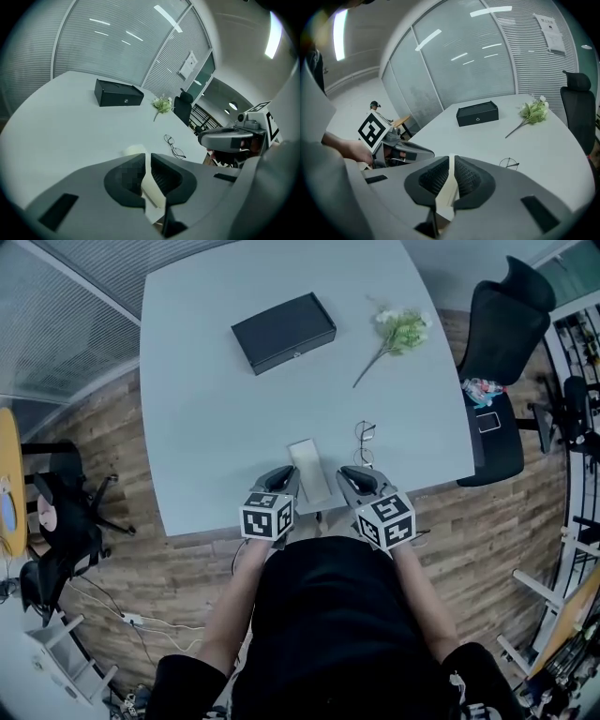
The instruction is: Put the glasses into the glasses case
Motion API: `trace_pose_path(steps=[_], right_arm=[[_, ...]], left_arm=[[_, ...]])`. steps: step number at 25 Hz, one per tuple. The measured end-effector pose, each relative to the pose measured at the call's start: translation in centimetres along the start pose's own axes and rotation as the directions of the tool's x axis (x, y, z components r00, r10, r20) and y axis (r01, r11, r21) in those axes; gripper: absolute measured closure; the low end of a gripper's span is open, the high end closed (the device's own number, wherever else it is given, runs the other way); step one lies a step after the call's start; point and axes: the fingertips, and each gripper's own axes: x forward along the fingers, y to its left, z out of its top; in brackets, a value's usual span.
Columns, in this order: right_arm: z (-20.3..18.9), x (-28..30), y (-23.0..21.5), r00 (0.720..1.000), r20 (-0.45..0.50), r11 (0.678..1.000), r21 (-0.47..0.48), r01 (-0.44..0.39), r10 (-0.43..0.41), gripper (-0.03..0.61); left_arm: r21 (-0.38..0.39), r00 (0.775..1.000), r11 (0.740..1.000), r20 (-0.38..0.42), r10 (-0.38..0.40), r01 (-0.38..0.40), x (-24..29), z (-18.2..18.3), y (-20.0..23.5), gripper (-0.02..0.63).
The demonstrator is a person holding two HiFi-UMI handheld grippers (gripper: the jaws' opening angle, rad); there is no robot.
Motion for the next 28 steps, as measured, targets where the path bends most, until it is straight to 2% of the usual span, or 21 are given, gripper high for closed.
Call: trace_pose_path(steps=[3, 5, 6, 12, 18, 20, 28], right_arm=[[-0.5, 0.4, -0.4, 1.0, -0.013, 1.0, 0.008, -0.003, 0.003, 0.529], [-0.6, 0.5, -0.5, 1.0, -0.015, 1.0, 0.016, -0.003, 0.004, 0.529], [-0.6, 0.6, -0.6, 1.0, -0.013, 1.0, 0.022, -0.003, 0.004, 0.529], [-0.9, 0.4, -1.7, 1.0, -0.019, 0.999, 0.046, -0.003, 0.004, 0.529], [-0.5, 0.2, -2.7, 1.0, -0.024, 0.999, 0.049, -0.009, 0.01, 0.529], [-0.3, 0.3, -3.0, 1.0, -0.027, 0.999, 0.053, -0.009, 0.01, 0.529], [-0.2, 0.5, -3.4, 0.999, -0.037, 0.998, 0.057, -0.017, 0.019, 0.532]], left_arm=[[-0.014, 0.999, 0.999, -0.018, 0.032, -0.032, 1.0, -0.2, 0.2, 0.577], [-0.025, 0.998, 0.998, -0.031, 0.05, -0.051, 1.9, -0.2, 0.3, 0.491], [-0.032, 0.997, 0.997, -0.038, 0.062, -0.063, 2.4, -0.1, 0.4, 0.468], [-0.07, 0.984, 0.985, -0.095, 0.154, -0.161, 4.6, -0.8, 1.3, 0.392], [-0.127, 0.974, 0.974, -0.151, 0.169, -0.188, 6.0, -2.4, 1.9, 0.388], [-0.127, 0.97, 0.972, -0.166, 0.175, -0.197, 6.3, -2.6, 2.3, 0.39], [-0.114, 0.973, 0.982, -0.192, 0.128, -0.152, 6.2, -2.0, 2.4, 0.413]])
